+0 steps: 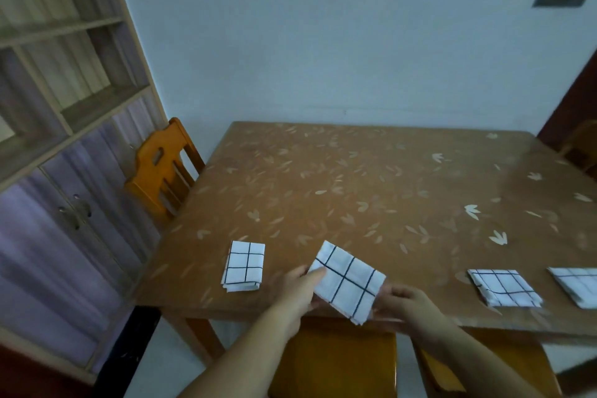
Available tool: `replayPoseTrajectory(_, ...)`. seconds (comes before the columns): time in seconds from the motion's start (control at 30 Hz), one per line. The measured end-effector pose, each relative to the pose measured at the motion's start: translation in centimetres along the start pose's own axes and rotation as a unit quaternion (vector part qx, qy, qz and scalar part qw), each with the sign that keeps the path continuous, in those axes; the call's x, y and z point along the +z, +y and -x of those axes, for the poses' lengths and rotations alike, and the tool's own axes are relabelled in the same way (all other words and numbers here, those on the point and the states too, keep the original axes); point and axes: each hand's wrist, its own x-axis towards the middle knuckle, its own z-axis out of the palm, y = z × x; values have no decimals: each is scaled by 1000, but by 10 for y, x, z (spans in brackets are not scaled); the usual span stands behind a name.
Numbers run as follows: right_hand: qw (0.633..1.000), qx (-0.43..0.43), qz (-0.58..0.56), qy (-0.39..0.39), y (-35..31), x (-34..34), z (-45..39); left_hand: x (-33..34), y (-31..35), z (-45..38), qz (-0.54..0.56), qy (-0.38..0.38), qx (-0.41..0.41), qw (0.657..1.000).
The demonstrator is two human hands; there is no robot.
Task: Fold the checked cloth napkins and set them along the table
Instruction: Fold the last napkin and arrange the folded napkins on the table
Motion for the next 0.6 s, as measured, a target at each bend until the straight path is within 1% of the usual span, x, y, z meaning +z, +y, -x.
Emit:
replayPoseTrajectory(0.07, 997, 23, -76, 19, -3, 1, -3, 1, -3, -2, 25, 11, -25, 999)
replayPoseTrajectory(0.13, 989, 48, -140, -2, -4, 5, -7, 5, -8, -6, 63, 17, -48, 997)
replayPoseTrajectory(0.17, 989, 47, -140, -11, -2, 7, -10, 9, -11, -9, 82, 20, -56, 995)
replayPoseTrajectory(0.2, 991, 41, -126, -10, 1, 8, -16, 13, -14, -13, 94, 20, -65, 993)
replayPoseTrajectory(0.23, 993, 37, -110, 9, 5, 8, -22, 17, -17, -17, 100, 18, -73, 992)
replayPoseTrajectory(0.3, 994, 33, -80, 66, 13, 3, -38, 25, -23, -28, 87, 11, -88, 992)
replayPoseTrajectory(0.37, 992, 31, -55, 109, 18, -9, -51, 34, -26, -36, 44, 1, -100, 994)
replayPoseTrajectory(0.43, 990, 7, -4, 141, 20, -24, -66, 45, -29, -42, -17, -2, -112, 994)
replayPoseTrajectory(0.5, 986, -21, 51, 159, 16, -38, -82, 57, -32, -49, -71, -9, -135, 988)
replayPoseTrajectory(0.6, 978, -32, 96, 182, 13, -56, -114, 77, -35, -57, -115, -29, -166, 979)
